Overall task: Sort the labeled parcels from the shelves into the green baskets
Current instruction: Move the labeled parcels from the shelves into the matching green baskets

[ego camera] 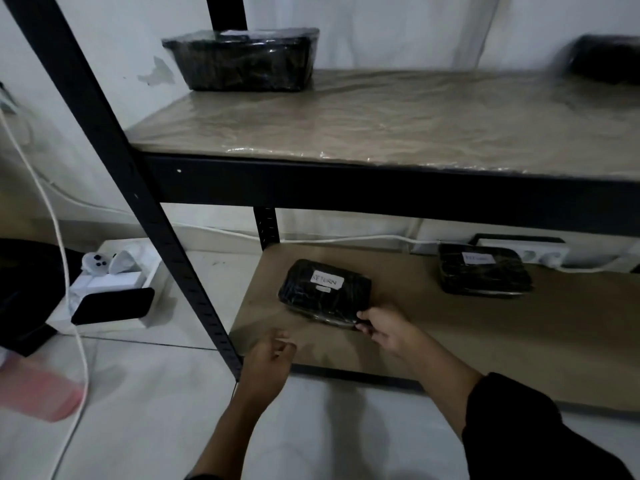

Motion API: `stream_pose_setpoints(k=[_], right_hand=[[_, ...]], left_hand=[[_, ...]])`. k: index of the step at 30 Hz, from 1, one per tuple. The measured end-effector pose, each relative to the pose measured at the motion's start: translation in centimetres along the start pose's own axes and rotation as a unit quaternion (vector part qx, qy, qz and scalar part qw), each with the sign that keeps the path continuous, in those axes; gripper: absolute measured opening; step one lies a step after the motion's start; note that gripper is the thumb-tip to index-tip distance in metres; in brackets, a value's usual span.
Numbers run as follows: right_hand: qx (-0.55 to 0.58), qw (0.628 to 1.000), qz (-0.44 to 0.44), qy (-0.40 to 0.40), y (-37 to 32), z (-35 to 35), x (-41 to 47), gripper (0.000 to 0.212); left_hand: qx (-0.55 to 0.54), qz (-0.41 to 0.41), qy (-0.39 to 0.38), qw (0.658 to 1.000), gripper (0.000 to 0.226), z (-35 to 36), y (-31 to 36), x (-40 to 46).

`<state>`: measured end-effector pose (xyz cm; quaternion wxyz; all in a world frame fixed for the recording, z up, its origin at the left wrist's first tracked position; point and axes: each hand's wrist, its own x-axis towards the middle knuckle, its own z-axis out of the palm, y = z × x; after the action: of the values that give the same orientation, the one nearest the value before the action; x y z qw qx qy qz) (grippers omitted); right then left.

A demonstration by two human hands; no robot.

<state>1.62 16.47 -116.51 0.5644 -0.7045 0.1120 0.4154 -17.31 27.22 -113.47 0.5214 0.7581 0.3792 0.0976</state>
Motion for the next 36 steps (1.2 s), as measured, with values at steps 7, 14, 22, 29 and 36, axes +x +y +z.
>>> stream_pose_setpoints(k=[7, 14, 22, 29, 36], right_hand=[[0.052, 0.995, 0.026, 0.086, 2.1, -7.2, -5.3, 0.014], [0.108, 0.990, 0.019, 0.087, 2.5, -9.6, -6.9, 0.046], [0.065, 0.991, -0.117, 0.011, 1.9, -9.9, -13.3, 0.080], [0.052, 0.993, -0.105, -0.031, -5.7, -12.0, -30.2, 0.047], [0.103, 0.994, -0.043, -0.017, -9.7, -13.8, -43.2, 0.039]], left_hand=[[-0.005, -0.033, -0.037, 0.999, 0.008, 0.8, -0.1, 0.0], [-0.053, -0.082, -0.133, 0.986, 0.013, 5.1, 1.8, -0.3], [-0.266, -0.168, -0.150, 0.937, 0.054, 3.6, 7.9, -4.7], [-0.248, -0.172, -0.215, 0.929, 0.045, -3.1, 20.7, -13.4], [-0.165, -0.197, -0.253, 0.933, 0.026, -9.2, 29.8, -21.0]])
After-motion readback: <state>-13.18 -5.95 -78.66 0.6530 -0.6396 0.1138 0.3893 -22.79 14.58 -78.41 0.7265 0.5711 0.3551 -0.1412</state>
